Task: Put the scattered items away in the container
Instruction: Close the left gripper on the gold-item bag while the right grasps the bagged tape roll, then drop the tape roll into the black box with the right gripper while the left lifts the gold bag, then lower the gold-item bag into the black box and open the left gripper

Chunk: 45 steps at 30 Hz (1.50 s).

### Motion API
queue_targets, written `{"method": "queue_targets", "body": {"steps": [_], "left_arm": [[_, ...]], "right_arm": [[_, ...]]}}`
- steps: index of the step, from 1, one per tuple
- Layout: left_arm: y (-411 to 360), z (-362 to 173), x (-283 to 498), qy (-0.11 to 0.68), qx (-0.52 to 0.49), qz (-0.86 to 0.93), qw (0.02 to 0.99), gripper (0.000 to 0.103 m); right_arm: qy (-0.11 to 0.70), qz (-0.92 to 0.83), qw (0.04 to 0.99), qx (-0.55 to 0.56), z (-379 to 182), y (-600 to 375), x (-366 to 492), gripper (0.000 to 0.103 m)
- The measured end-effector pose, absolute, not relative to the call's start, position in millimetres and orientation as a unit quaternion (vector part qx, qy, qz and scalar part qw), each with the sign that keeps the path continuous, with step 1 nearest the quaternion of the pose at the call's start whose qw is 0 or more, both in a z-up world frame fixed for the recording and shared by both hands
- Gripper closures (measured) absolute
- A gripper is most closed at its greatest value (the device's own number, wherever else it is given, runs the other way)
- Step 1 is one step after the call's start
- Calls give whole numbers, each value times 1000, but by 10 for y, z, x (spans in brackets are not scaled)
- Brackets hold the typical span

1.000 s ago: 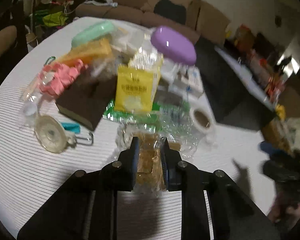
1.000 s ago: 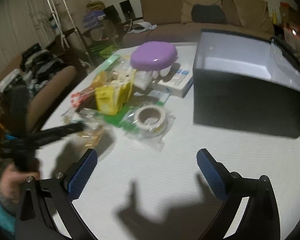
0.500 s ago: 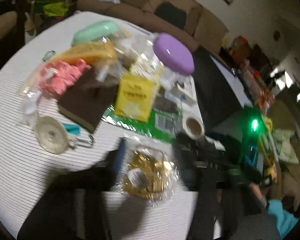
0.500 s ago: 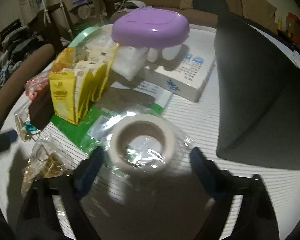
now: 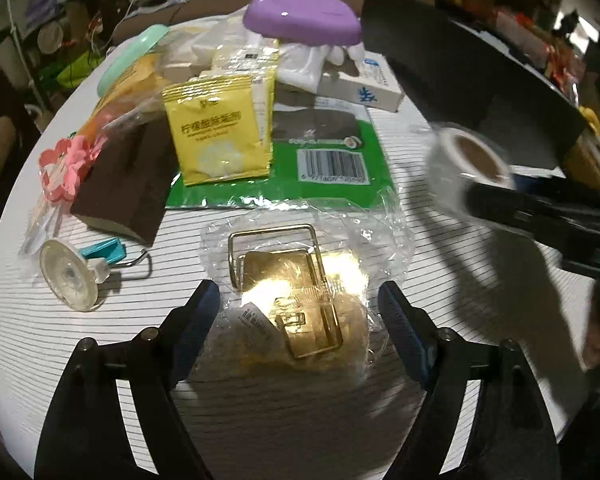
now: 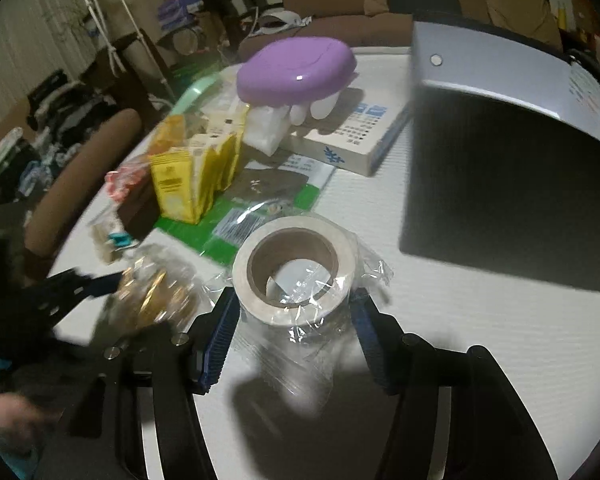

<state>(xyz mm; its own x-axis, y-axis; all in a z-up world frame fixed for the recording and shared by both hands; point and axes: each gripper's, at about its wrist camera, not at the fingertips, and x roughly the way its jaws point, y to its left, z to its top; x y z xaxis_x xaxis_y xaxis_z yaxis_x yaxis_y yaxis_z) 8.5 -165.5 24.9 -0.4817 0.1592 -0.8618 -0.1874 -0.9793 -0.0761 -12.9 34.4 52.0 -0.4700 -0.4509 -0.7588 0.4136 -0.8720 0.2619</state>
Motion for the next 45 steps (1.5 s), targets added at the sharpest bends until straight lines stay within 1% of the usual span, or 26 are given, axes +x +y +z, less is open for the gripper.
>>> {"method": "queue_targets", "body": {"steps": [1,2,3,4,9,12,15,21,23,25,26,27,28,31,34,37,41,45], "left_arm": [[-1674,272,75,3,-498,861,101,54],[-1698,298,61,-9,-496,862,102,59],[-1734,322,32,-20,-493,864,101,60],[-1759,344,8,-29,-491,865,100,63],[-1800,555,-51,-73,-466,874,112,64],[-1774,721,-77,-93,-447,881,126,64],[-1711,822,-121,-111,-437,882,138,64],[-1442,969,-230,-118,-422,883,170,64],[-1342,1025,-247,-115,-416,884,180,64],[-1234,1094,-281,-118,-410,883,195,64],[-1165,1135,-298,-119,-407,882,205,64],[-1102,1170,-311,-117,-407,881,211,64],[-1020,1220,-328,-112,-408,880,215,64],[-705,1466,-381,-88,-391,886,234,64],[-279,1733,-595,-47,-387,888,242,64],[127,1852,-898,-3,-399,888,229,64],[574,1687,-1210,55,-437,874,206,64],[850,1416,-1304,70,-466,859,201,64]], "right_arm": [[-24,-857,257,446,588,389,-72,43],[-29,-858,262,441,691,457,-7,44],[-33,-860,266,433,812,510,41,43],[-35,-864,268,424,936,544,66,44],[-38,-899,247,360,1688,860,10,43],[-25,-919,204,336,1908,1045,-250,43],[-25,-920,168,352,1830,1168,-656,43],[-8,-900,125,417,1389,1183,-1160,41],[-14,-901,112,419,1374,1263,-1132,40],[-39,-906,117,406,1447,1431,-1005,39],[-52,-909,120,395,1510,1551,-891,37],[-62,-913,119,385,1579,1696,-779,34],[-70,-916,118,377,1637,1827,-707,30],[-98,-919,128,359,1795,2157,-422,24],[-102,-918,133,359,1886,2339,-224,24],[-94,-920,140,355,1950,2426,-55,22],[-96,-918,150,353,1945,2512,79,22],[-110,-914,156,359,1866,2591,125,22]]}}
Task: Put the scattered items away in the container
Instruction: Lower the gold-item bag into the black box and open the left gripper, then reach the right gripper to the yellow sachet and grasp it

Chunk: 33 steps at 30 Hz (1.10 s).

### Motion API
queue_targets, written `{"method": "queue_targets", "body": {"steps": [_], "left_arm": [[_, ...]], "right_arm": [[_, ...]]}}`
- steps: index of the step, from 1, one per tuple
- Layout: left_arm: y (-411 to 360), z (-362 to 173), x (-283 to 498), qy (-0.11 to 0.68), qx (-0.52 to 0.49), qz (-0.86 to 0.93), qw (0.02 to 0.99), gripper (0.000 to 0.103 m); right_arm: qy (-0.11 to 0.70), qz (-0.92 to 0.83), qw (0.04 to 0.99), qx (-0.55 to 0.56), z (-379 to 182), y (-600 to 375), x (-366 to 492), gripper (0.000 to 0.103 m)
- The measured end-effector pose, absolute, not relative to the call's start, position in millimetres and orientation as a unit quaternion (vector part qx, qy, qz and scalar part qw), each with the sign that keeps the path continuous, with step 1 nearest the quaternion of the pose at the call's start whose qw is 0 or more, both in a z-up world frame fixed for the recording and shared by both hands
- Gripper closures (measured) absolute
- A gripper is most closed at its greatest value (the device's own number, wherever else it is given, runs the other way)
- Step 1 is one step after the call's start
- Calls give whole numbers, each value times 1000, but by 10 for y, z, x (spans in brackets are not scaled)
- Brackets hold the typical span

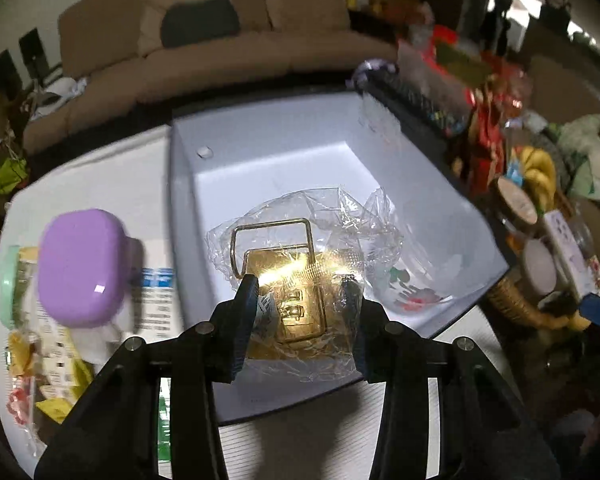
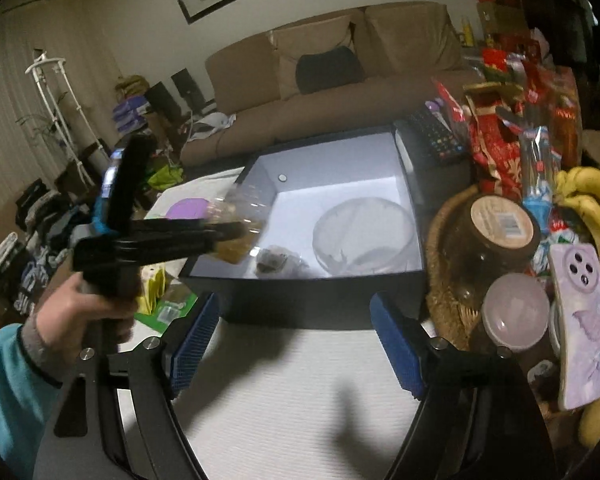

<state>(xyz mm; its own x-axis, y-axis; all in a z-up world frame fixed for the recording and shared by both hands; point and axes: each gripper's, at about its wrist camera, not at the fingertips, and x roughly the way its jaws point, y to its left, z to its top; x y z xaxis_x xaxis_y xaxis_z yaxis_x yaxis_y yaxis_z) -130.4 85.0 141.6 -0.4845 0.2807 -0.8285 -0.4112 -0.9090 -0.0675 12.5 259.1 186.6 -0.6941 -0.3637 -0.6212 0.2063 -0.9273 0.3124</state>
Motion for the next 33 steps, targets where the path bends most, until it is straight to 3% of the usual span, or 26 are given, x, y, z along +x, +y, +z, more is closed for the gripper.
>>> {"method": "queue_targets", "body": {"steps": [3,5,6,12,16,25,27,28,30,31,33], "left_arm": [[916,1297,-1358,53,-480,853,197,60],[926,1205,-1391,40,-507,839,195,41],[923,1195,-1370,43,-508,839,190,37],[495,1605,-925,31,-447,872,195,31],[-95,1794,-598,18,-410,897,166,19],[-1732,1366,-37,-77,-416,903,73,17],[-1989,1264,33,-94,-423,899,58,2],[-2081,1228,79,-100,-423,899,51,0],[-2222,1211,158,-105,-416,903,36,0],[-2285,1218,193,-102,-412,905,30,0],[-2371,1231,231,-98,-406,908,22,0]], "right_arm": [[-119,-910,158,366,1784,2634,153,22],[-116,-909,156,369,1747,2643,170,22],[-113,-909,154,369,1736,2642,176,22],[-112,-908,158,372,1699,2588,133,22],[-105,-907,170,370,1741,2400,113,22],[-70,-899,232,365,1852,1488,56,22],[-64,-895,244,366,1838,1234,29,22],[-61,-895,249,367,1827,1128,19,22],[-53,-893,256,367,1792,896,7,17],[-47,-892,255,370,1769,790,-1,3],[-35,-891,253,376,1704,584,-4,0]]}}
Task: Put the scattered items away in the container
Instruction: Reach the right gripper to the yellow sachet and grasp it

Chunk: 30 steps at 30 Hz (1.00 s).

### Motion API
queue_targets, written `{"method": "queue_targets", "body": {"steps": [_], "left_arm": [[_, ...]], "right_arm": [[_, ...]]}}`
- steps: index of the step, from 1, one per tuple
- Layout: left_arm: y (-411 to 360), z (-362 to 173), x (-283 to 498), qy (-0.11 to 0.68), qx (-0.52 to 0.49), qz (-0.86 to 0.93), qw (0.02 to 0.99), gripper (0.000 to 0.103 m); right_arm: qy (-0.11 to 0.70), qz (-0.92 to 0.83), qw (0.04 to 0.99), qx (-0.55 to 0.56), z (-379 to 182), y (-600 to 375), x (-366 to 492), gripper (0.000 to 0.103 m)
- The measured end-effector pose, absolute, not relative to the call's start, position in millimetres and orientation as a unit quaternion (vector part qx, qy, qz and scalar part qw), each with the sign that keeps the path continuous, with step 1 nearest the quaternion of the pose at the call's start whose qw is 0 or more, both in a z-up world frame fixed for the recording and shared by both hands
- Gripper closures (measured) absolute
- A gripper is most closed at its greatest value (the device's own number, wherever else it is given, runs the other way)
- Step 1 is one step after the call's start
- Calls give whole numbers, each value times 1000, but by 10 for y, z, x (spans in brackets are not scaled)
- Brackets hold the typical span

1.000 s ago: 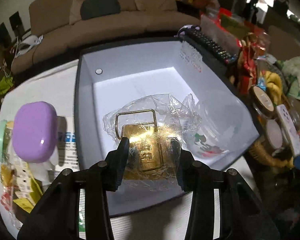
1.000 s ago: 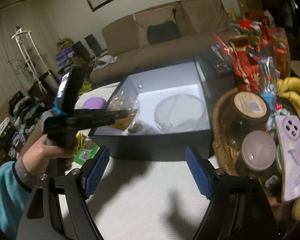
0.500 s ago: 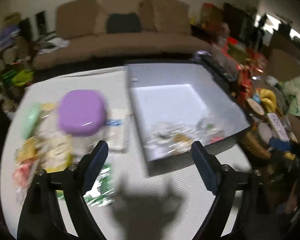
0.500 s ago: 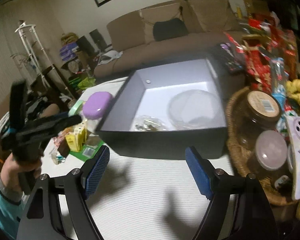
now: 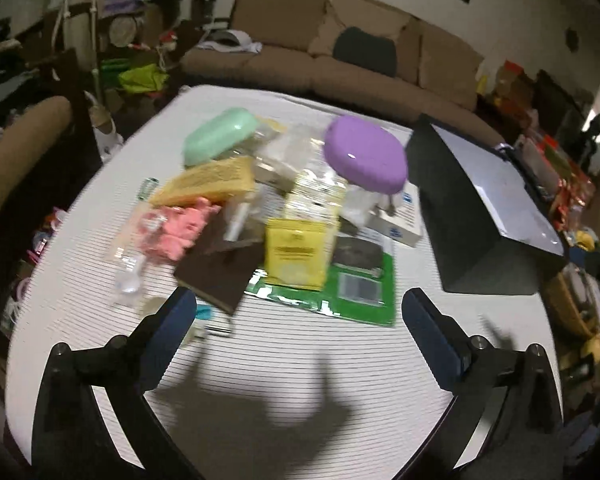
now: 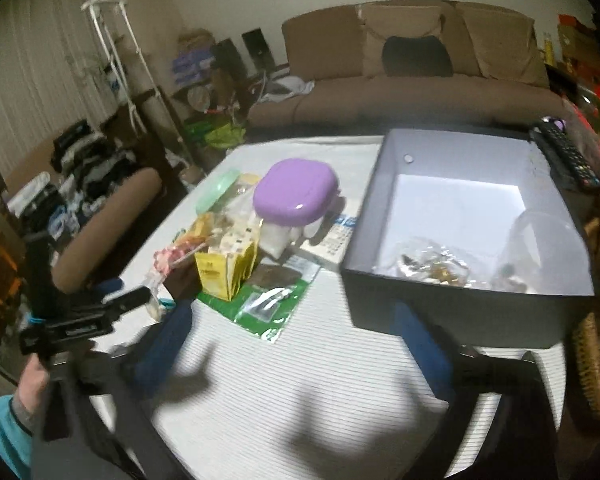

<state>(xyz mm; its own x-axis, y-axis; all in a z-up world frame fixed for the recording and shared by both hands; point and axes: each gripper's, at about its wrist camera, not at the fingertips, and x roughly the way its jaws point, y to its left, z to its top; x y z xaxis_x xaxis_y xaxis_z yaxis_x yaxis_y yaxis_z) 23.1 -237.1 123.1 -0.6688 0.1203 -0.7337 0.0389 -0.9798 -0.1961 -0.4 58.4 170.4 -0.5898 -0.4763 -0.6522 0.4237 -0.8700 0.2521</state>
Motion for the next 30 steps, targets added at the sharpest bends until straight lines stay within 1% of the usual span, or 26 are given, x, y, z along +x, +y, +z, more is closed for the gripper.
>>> {"method": "queue_targets", "body": {"steps": [3,7,13,18,21,24,30], "left_arm": [[-2494,1228,260,-101,-400,911,17,0],[-2685,1144,240,-121,-403,907,8,0],[-2909,986,129,-142,-413,900,-4,0],[-2998,932,66,-154,-416,896,-17,0],[-3022,909,35,-153,-420,894,-34,0],[-3122,917,22,-168,-413,894,-50,0],[-3269,859,-20,-190,-414,888,-67,0]], "right_arm": [[-34,-881,264,392,1592,314,-18,0],[-7,-876,273,398,1494,-78,-26,0],[10,-873,275,404,1342,-529,-141,0],[-2,-873,264,411,1102,-742,-348,0],[-24,-872,251,420,931,-873,-578,0],[-40,-871,237,428,781,-1014,-794,0],[-37,-871,224,436,530,-1308,-1025,0]]}}
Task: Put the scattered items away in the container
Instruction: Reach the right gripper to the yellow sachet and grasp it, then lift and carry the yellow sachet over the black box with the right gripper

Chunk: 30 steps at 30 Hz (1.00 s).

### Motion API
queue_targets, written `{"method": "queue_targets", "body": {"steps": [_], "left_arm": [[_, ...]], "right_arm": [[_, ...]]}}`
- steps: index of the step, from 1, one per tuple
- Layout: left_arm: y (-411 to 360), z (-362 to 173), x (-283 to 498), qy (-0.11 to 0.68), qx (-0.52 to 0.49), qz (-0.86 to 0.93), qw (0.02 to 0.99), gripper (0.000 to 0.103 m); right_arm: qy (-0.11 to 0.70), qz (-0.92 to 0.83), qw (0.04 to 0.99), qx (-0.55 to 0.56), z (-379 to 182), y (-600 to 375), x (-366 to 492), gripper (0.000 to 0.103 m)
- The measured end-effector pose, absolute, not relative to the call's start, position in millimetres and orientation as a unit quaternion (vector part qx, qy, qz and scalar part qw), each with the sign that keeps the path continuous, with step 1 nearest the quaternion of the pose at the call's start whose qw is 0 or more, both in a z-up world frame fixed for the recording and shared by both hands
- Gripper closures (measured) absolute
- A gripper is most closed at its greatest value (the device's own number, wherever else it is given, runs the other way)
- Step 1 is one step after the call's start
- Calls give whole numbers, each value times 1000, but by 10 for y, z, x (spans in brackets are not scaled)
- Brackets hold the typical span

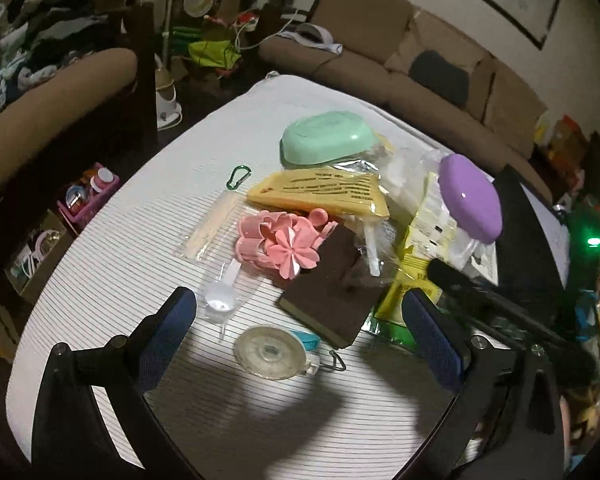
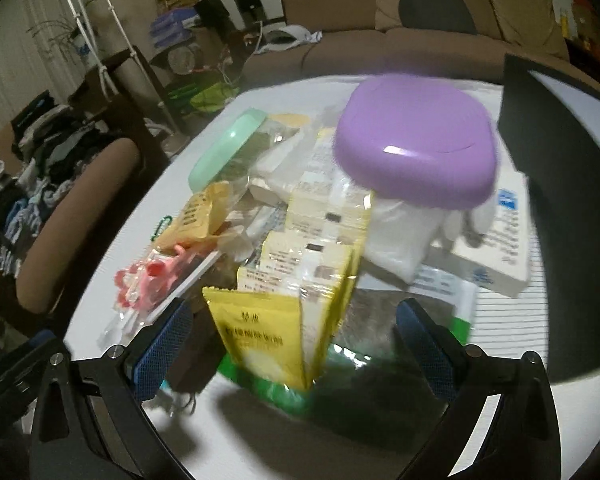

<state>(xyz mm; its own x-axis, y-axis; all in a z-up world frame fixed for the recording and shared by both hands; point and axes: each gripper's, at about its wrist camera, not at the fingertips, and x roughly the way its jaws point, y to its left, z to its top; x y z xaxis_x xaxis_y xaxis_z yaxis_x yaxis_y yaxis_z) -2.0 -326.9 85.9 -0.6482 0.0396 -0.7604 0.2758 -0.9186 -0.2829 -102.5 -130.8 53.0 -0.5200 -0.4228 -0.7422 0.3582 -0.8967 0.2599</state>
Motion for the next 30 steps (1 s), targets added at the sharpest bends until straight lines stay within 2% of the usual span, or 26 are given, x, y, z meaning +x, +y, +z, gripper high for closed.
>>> {"method": "queue_targets", "body": {"steps": [3,6,8,11,15,20,30], "left_arm": [[-3299,843,-32,203,416,-884,64,0],[-3299,835,-50,215,417,-881,54,0],[-3285,830,-60,219,419,-880,50,0],[-3250,823,-77,222,422,-878,41,0],[-3154,809,-102,217,429,-876,19,0],[-2944,852,-116,203,428,-880,-36,0],[-2425,1171,-60,129,383,-909,-105,0]], "right_arm": [[-23,-867,204,454,341,-1375,-1129,1],[-54,-855,230,461,277,-1309,-1153,26],[-58,-851,244,461,325,-1268,-1135,60],[-73,-838,279,464,439,-1166,-1100,76],[-98,-821,318,465,637,-973,-987,82],[-138,-808,352,452,964,-748,-803,83],[-173,-823,395,371,2199,-390,-555,83]]}}
